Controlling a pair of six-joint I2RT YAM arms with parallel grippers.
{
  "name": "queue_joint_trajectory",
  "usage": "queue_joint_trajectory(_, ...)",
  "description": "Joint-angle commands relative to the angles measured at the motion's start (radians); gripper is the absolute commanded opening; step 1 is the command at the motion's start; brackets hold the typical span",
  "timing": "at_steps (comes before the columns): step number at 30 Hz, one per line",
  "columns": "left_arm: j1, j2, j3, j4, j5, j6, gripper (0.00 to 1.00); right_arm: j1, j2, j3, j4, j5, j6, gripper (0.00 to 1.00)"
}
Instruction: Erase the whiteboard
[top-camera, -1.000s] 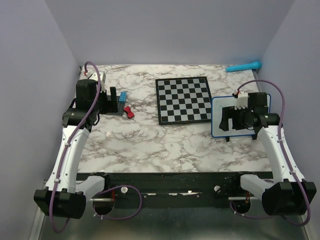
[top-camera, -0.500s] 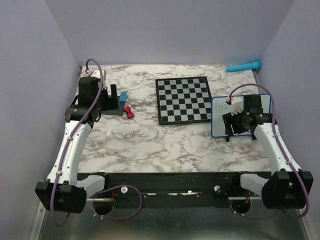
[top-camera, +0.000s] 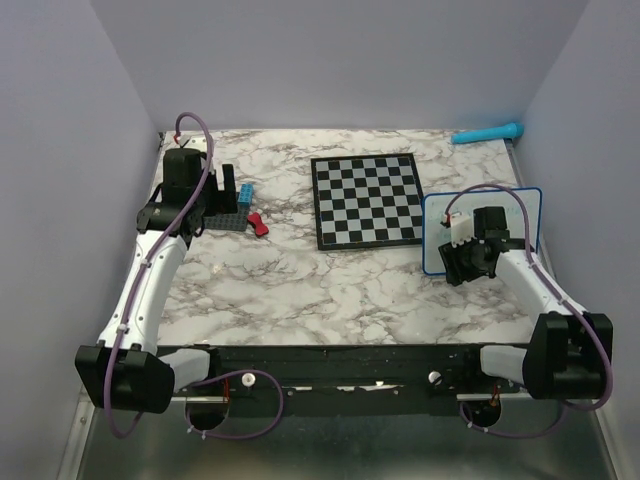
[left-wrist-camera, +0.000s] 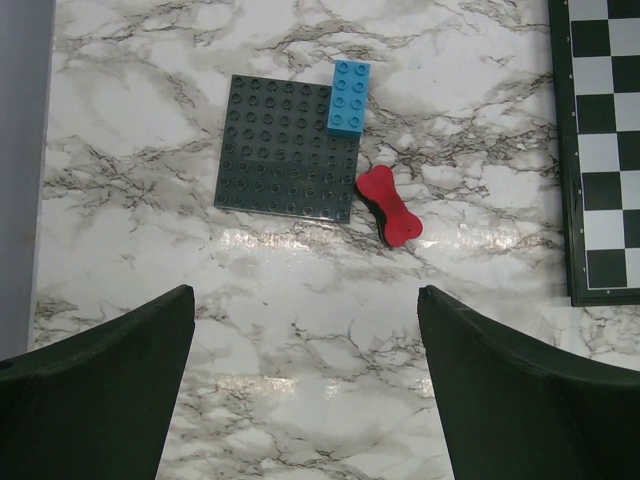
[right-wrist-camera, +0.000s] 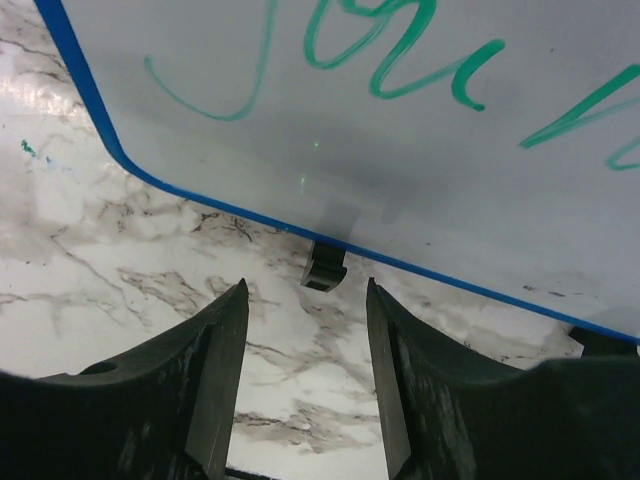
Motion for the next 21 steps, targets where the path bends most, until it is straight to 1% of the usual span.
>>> queue_joint_trajectory(1,0.005,0.014,0.025,0.033,-0.036,0.006,0.99,-0.006,0.031,-0.021,0.133,0.017,0.022,0.58)
queue_joint_trajectory(5,0.005,0.023,0.02,0.041,-0.056,0.01,0.99,-0.006,0.098,-0.028,0.167,0.035,0.032,0.56)
queue_joint_trajectory(8,0.005,0.022,0.014,0.042,-0.064,0.021,0.99,-0.006,0.098,-0.042,0.208,0.035,0.036,0.52)
queue_joint_trajectory(11,0.005,0.017,0.006,0.047,-0.078,0.033,0.99,-0.006,0.115,-0.039,0.202,0.02,0.043,0.48)
queue_joint_trajectory(12,0.005,0.016,0.005,0.05,-0.082,0.035,0.99,-0.006,0.12,-0.037,0.197,0.016,0.045,0.42)
queue_joint_trajectory(14,0.005,0.017,0.003,0.053,-0.084,0.036,0.99,-0.006,0.12,-0.039,0.191,0.009,0.037,0.36)
queue_joint_trajectory(15,0.005,0.017,0.005,0.053,-0.087,0.036,0.99,-0.006,0.117,-0.04,0.187,0.003,0.03,0.25)
queue_joint_trajectory(17,0.005,0.022,0.008,0.055,-0.088,0.035,0.99,-0.006,0.114,-0.042,0.167,-0.003,0.017,0.16)
queue_joint_trajectory(18,0.005,0.022,0.009,0.056,-0.087,0.035,0.99,-0.006,0.117,-0.04,0.158,-0.011,0.005,0.07)
queue_joint_trajectory(19,0.005,0.023,0.011,0.056,-0.088,0.035,0.99,-0.005,0.117,-0.037,0.135,-0.014,-0.001,0.02)
queue_joint_trajectory(21,0.005,0.028,0.012,0.059,-0.095,0.035,0.99,-0.006,0.112,-0.036,0.113,-0.029,-0.02,0.01)
